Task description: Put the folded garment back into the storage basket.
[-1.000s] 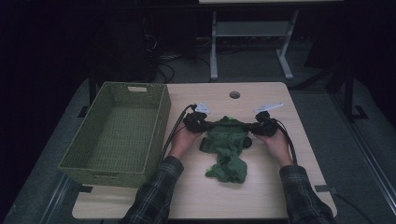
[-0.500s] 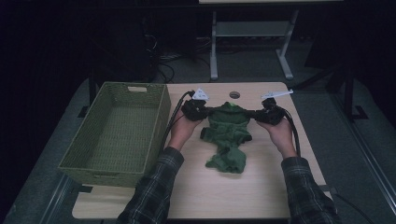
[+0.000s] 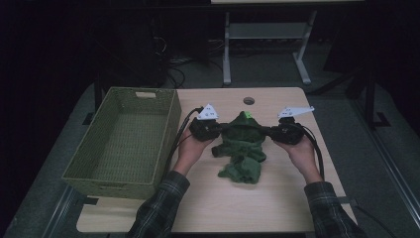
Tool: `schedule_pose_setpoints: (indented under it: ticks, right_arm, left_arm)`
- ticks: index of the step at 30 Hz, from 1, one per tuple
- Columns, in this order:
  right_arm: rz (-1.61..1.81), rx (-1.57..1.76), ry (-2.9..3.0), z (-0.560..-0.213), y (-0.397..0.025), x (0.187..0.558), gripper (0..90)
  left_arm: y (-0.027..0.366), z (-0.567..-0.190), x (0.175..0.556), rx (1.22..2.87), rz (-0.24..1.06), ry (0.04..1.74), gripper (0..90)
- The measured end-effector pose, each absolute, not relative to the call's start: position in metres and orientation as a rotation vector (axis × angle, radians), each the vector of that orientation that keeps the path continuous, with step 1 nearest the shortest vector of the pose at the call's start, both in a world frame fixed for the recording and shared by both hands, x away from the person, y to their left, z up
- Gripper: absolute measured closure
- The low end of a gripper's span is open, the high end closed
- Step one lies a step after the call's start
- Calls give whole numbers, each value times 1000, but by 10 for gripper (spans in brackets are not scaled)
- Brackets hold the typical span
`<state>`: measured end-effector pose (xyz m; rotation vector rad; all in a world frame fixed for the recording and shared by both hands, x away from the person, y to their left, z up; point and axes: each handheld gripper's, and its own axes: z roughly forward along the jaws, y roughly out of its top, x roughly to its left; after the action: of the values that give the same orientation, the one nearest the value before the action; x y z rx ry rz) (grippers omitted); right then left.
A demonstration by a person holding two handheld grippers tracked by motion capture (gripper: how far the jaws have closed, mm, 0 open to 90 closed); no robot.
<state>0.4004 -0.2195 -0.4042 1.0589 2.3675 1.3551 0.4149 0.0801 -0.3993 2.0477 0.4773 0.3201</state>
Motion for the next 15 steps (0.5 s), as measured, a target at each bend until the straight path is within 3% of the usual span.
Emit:
schedule_pose_setpoints:
  ticks: [15]
  right_arm:
    - [1432, 944, 2376, -411, -221, 353, 871]
  left_arm:
    - [90, -404, 366, 2027, 317, 384, 853]
